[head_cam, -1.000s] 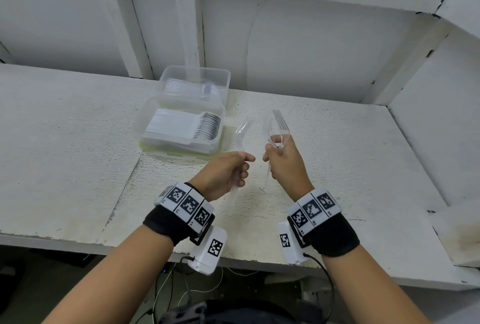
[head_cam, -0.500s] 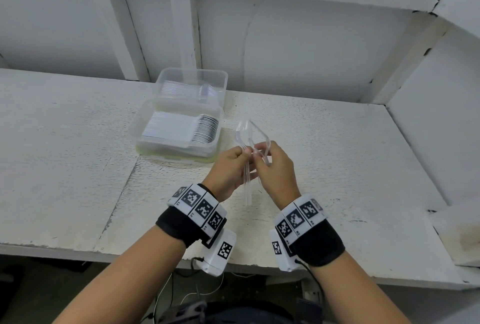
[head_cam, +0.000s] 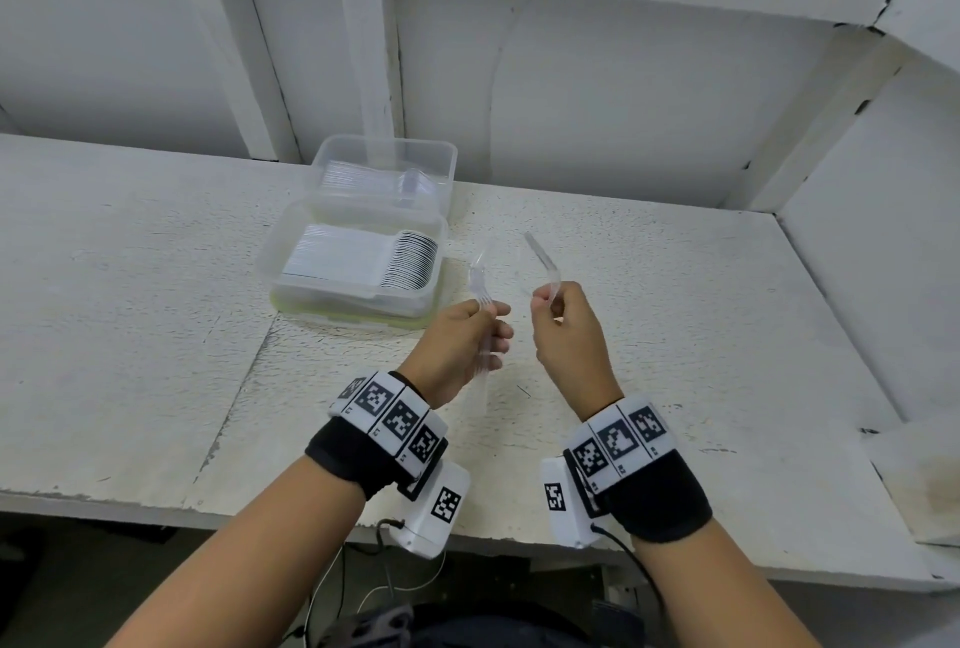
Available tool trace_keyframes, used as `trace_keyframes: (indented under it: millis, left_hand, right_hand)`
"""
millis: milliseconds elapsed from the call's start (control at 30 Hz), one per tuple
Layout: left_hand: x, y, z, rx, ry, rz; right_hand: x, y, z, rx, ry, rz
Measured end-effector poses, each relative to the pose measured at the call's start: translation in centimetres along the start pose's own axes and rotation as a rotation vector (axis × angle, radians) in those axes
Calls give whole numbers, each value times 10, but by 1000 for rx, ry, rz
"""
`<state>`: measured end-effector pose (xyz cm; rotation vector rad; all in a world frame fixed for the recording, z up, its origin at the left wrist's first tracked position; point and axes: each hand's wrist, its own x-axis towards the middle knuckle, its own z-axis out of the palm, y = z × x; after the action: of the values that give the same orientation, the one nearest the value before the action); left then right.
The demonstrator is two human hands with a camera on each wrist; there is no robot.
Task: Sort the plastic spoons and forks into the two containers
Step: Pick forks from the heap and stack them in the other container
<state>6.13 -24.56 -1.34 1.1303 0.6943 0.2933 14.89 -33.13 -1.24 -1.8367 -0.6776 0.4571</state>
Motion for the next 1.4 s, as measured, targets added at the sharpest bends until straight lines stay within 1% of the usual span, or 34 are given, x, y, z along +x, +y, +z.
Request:
trace_keyframes:
  millis: [100,200,300,400,467,533,600,733,800,867,967,1033,1100,1167,1233,1300,1400]
  left_hand:
    - [0,-1,4,-38,-34,5]
    - [0,-3,7,-42,-73,8]
    - [-2,-3,6,-69,-107,7]
    - [-1,-4,2,-7,-121,0]
    - [0,-5,0,44,-98,-8]
    - [1,-5,-1,52,-53,-17]
    - [2,-5,-2,33,-38,-24]
    - [0,-4,-2,-16,-78,-20]
    - [-1,-2,-3,-77,-101,-27]
    - [-1,-1,-5,-117,-124,-41]
    - [-1,1,-8,-139,-167,-78]
    - [-2,3,-8,-128,-198,-116]
    - [-5,5,-7,-134,-252,-166]
    - [-9,7,-7,-182,-349,-217]
    - [-13,9,-7,-204,-409,-259]
    - [-14,10,-8,-212,-434,-286]
    - [-13,10,-9,-183,-446,-293]
  right_hand:
    - [0,3,5,-19,74,-20]
    - [0,4,12,-49,96,-48]
    - [-1,3,17,-84,65,-62]
    - [-1,0,15,-107,9,-37]
    - [-1,-5,11,-96,-24,-17]
    - [-3,-10,8,-35,-23,2]
    - [-3,-11,5,24,6,-3]
    - [2,-10,-1,37,22,-44]
    - [4,-9,-5,92,30,-26]
    - [4,-10,-7,196,7,13]
    - [2,-14,-10,368,-57,122]
    - [1,-16,-10,459,-100,165]
    - [0,-16,-9,491,-120,159]
    - [0,-13,-7,470,-137,134]
    - [1,-9,-4,438,-137,89]
    - [2,-4,-3,428,-135,64]
    - [4,1,-6,553,-191,100]
